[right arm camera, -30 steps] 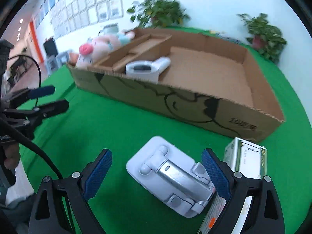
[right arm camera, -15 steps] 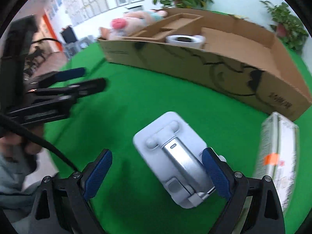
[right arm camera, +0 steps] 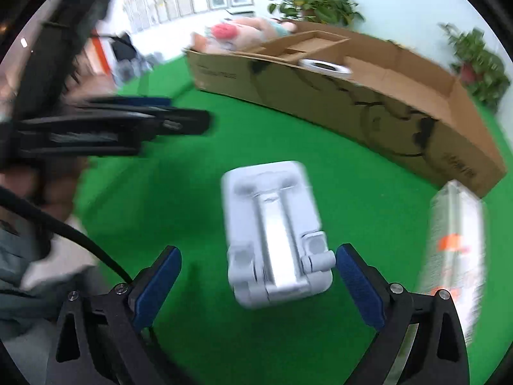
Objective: Organize objects
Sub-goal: 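Move the right tool to the white phone stand on the table, then grasp the white phone stand by its base with the right gripper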
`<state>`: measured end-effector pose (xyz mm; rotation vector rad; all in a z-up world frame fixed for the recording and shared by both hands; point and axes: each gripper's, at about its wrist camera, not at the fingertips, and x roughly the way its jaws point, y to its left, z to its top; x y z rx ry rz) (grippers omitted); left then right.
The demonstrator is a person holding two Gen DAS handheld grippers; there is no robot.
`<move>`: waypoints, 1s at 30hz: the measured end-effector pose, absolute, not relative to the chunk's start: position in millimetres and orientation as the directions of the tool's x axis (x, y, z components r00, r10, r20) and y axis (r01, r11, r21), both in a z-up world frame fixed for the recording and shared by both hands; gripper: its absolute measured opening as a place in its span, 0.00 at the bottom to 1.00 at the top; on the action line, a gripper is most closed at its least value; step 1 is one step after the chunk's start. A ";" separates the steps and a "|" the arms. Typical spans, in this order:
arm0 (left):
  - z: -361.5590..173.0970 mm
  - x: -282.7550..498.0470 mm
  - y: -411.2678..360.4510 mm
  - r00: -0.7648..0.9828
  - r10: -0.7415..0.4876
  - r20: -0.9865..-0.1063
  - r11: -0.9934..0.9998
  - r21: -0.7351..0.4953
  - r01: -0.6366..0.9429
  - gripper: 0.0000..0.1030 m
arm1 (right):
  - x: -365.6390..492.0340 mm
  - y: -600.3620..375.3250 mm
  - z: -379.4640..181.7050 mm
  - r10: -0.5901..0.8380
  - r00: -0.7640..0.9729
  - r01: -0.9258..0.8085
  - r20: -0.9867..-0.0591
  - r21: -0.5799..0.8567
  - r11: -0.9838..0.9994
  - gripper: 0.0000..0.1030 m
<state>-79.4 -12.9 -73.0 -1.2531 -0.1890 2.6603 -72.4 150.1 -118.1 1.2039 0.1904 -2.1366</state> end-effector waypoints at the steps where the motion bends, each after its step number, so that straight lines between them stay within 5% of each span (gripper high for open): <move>1: -73.7 -80.1 -14.3 -0.612 0.254 -0.749 -0.966 -0.226 -0.124 0.78 | -69.1 149.1 -115.9 -0.497 -0.352 0.612 -0.793 0.207 -0.763 0.94; 13: -95.8 -90.1 -14.9 -0.444 0.503 -0.741 -0.860 -0.481 -0.171 0.78 | -67.3 121.9 -124.5 -0.257 -0.540 0.405 -0.802 0.021 -0.914 0.93; 15: -98.8 -90.8 -16.5 -0.422 0.539 -0.729 -0.836 -0.523 -0.165 0.78 | -65.6 122.0 -128.7 -0.228 -0.539 0.397 -0.811 -0.006 -0.918 0.89; 17: -99.8 -89.9 -16.7 -0.416 0.558 -0.718 -0.823 -0.544 -0.164 0.78 | -63.7 123.0 -133.8 -0.208 -0.524 0.389 -0.826 -0.015 -0.921 0.70; 19: -99.8 -87.9 -16.0 -0.413 0.571 -0.710 -0.814 -0.556 -0.170 0.78 | -59.9 123.1 -133.2 -0.215 -0.528 0.384 -0.822 -0.004 -0.924 0.63; 30: -108.6 -87.7 -10.9 -0.356 0.620 -0.699 -0.778 -0.607 -0.163 0.71 | -48.3 111.9 -132.8 -0.255 -0.498 0.346 -0.829 0.079 -0.935 0.62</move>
